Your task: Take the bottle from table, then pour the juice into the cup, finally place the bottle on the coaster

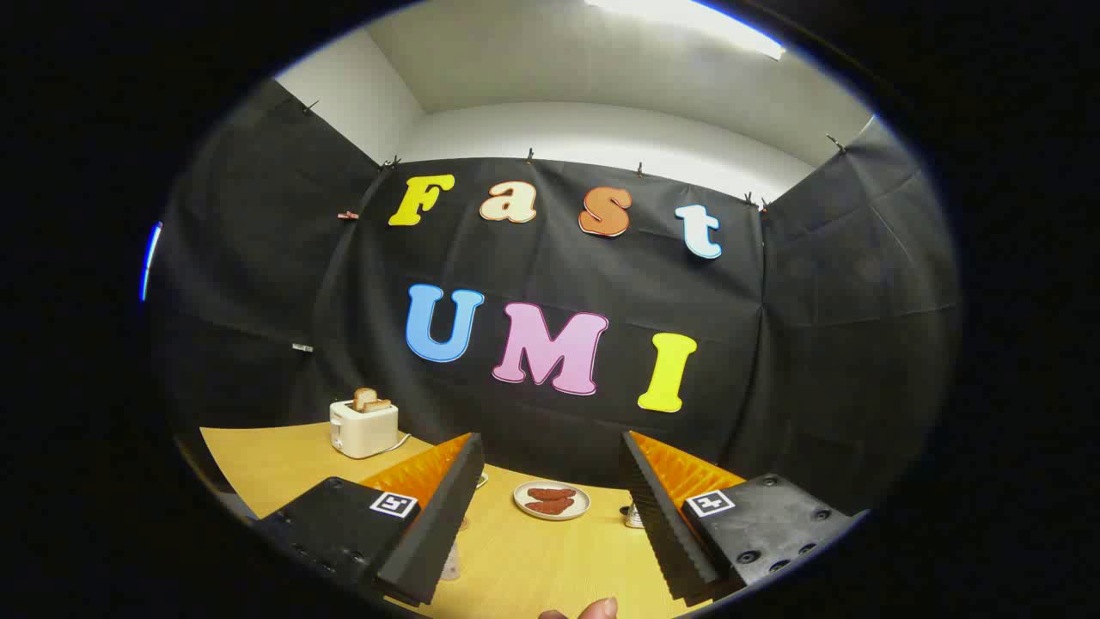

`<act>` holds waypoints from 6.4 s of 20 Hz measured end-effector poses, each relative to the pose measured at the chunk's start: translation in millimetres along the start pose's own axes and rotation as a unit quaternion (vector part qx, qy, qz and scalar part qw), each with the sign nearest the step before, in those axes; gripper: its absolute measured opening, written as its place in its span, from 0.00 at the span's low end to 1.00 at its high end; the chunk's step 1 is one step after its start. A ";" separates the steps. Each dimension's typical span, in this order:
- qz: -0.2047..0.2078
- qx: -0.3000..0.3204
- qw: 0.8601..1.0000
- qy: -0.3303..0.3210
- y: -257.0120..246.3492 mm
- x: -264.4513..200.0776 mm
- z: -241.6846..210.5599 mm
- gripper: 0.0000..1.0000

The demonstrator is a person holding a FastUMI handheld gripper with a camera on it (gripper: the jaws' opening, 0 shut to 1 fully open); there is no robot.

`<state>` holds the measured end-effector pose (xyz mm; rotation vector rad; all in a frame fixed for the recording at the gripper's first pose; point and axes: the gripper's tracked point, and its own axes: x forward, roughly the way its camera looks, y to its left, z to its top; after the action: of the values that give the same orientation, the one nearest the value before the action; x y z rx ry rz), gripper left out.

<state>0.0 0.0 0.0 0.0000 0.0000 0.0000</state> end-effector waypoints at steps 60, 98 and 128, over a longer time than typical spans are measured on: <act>-0.019 0.052 0.992 0.110 163.0 38.1 -307.3 0.97; 0.031 -0.436 0.887 0.146 229.6 96.4 -203.4 0.69; 0.120 -0.682 0.706 0.150 253.6 104.6 -265.4 0.68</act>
<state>104.6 253.6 -265.4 -1.5166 0.3326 0.2662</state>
